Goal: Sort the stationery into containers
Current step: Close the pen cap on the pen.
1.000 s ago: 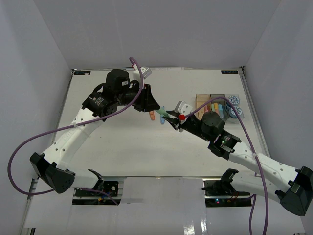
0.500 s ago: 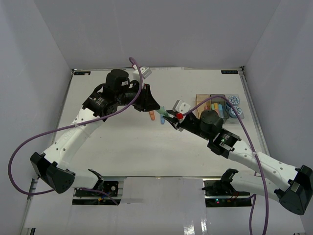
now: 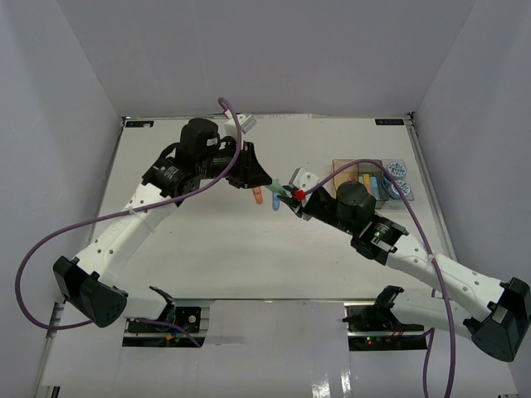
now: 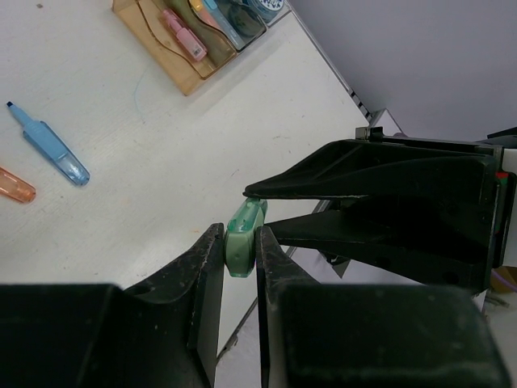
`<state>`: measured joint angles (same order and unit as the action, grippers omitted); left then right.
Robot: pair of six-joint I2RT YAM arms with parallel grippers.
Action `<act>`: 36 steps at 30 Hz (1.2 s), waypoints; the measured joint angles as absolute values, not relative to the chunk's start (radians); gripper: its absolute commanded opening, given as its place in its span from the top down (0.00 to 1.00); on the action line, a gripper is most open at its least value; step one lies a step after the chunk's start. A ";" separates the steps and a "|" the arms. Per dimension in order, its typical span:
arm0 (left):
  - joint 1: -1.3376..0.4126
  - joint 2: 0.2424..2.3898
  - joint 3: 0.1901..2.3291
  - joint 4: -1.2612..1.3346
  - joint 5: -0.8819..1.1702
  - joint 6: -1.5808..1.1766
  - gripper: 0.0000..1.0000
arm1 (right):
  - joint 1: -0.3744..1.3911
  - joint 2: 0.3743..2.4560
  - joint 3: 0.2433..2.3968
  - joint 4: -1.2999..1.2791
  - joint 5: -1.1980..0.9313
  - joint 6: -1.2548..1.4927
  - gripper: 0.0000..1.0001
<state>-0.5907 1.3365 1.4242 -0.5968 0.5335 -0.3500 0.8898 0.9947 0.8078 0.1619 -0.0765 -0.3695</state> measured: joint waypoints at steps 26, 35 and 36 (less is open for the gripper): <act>-0.578 1.356 1.356 -0.488 0.570 -0.369 0.76 | 0.878 1.045 0.904 -0.001 -0.048 -0.422 0.92; -0.570 1.385 1.355 -0.479 0.590 -0.386 0.76 | 0.871 1.059 0.907 -0.011 -0.046 -0.424 0.92; -0.570 1.387 1.354 -0.477 0.591 -0.387 0.76 | 0.870 1.060 0.909 -0.014 -0.045 -0.424 0.92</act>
